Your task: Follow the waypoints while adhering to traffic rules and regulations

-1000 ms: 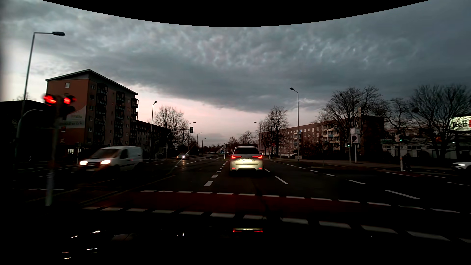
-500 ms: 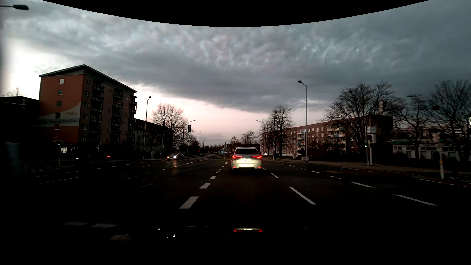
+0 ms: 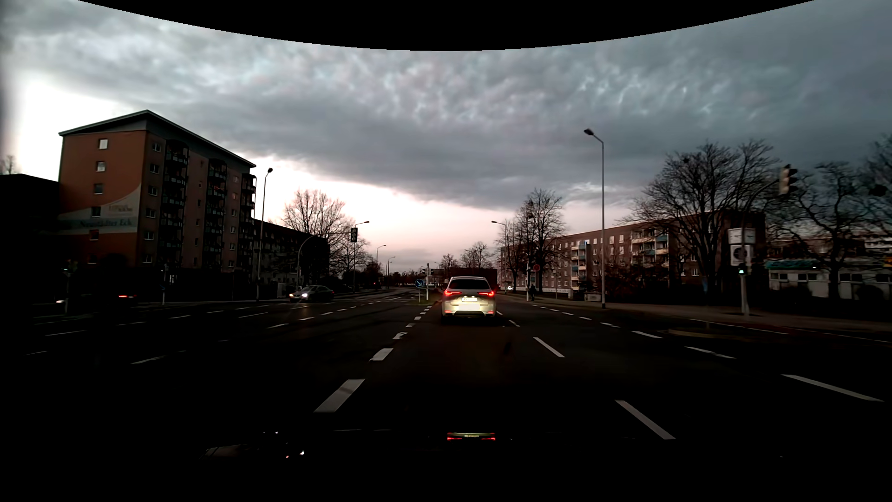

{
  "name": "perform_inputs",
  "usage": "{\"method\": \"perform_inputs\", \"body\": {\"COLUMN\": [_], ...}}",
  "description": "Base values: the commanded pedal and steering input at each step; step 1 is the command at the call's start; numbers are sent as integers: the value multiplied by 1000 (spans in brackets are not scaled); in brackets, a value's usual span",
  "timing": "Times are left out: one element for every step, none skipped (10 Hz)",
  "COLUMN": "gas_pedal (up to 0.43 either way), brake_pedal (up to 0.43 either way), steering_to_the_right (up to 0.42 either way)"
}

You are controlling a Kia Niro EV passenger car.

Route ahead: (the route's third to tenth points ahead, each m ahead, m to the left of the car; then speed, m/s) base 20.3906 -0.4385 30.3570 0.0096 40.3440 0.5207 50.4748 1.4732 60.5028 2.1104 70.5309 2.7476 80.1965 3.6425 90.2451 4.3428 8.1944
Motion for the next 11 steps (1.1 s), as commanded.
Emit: {"method": "perform_inputs", "body": {"gas_pedal": [228,240,240,240,240,240,240,240,240,240,240], "brake_pedal": [0,0,0,0,0,0,0,0,0,0,0], "steering_to_the_right": [-15,-14,-11,-6,-4,-3,-3,-4,-4,-3,-5]}}
